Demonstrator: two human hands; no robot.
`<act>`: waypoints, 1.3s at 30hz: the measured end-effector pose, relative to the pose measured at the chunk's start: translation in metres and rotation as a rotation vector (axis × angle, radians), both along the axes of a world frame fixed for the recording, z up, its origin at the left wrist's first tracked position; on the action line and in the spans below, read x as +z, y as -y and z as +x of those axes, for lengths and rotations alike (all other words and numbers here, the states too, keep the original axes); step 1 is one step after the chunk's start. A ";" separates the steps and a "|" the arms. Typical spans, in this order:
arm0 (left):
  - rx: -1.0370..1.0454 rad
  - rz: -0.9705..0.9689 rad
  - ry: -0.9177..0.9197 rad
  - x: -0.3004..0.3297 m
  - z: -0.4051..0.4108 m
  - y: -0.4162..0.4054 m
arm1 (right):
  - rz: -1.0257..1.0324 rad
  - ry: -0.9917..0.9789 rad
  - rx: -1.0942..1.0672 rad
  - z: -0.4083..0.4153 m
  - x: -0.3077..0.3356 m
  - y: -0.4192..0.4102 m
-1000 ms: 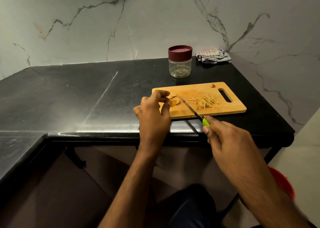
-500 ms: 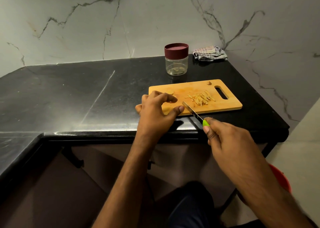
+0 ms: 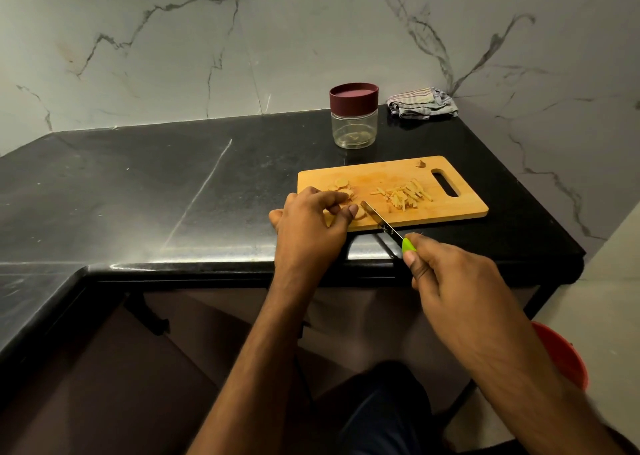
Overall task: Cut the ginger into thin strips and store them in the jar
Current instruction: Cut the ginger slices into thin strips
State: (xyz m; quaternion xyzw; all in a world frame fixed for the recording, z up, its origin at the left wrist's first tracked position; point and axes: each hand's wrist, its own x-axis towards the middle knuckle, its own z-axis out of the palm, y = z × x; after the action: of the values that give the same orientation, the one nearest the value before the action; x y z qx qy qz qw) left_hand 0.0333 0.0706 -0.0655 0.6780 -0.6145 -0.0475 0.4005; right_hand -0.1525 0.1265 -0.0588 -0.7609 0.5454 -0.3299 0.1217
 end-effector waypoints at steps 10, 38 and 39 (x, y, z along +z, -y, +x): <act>-0.040 0.088 0.029 0.004 0.003 0.002 | -0.029 -0.046 0.006 0.004 0.000 -0.001; -0.076 0.048 0.067 0.004 0.001 0.001 | -0.083 -0.017 -0.008 0.006 -0.002 -0.002; -0.075 0.047 0.071 0.004 0.001 0.001 | -0.085 -0.020 -0.005 0.006 -0.002 -0.004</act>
State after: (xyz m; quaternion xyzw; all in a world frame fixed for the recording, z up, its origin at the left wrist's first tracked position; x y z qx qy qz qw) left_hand 0.0344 0.0699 -0.0613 0.6649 -0.6521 -0.0529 0.3604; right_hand -0.1469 0.1301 -0.0610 -0.7674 0.5338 -0.3454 0.0829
